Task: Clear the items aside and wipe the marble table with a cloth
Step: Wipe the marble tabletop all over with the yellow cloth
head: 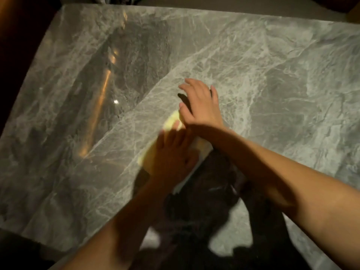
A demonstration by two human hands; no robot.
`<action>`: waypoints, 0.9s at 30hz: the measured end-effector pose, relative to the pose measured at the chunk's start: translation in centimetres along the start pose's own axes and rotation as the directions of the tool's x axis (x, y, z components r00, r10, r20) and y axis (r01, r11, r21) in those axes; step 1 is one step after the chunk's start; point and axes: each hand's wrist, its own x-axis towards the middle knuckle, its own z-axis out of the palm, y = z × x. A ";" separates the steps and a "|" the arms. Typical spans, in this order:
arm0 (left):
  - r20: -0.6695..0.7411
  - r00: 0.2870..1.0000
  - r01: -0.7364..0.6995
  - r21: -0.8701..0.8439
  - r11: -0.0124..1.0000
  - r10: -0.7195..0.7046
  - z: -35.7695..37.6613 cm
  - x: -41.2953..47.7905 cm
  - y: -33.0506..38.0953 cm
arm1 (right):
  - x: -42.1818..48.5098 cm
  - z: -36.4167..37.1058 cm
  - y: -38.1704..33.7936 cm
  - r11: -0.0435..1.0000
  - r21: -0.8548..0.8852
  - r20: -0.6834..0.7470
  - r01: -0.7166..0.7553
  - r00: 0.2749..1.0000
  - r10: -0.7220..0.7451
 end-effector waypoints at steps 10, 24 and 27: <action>-0.005 0.989 0.149 0.004 0.989 -0.149 -1.9 9.3 -10.6 | 1.3 -0.1 3.3 0.963 -0.004 -0.239 -0.270 0.935 0.261; 0.000 0.970 0.244 -0.057 0.968 -0.244 -3.0 14.3 -13.3 | 2.1 0.6 3.1 0.927 -0.147 -0.107 -0.345 0.937 0.332; -0.003 0.955 0.298 -0.053 0.953 -0.298 -2.6 12.8 -11.6 | 1.9 0.6 3.2 0.938 -0.019 -0.144 -0.346 0.929 0.340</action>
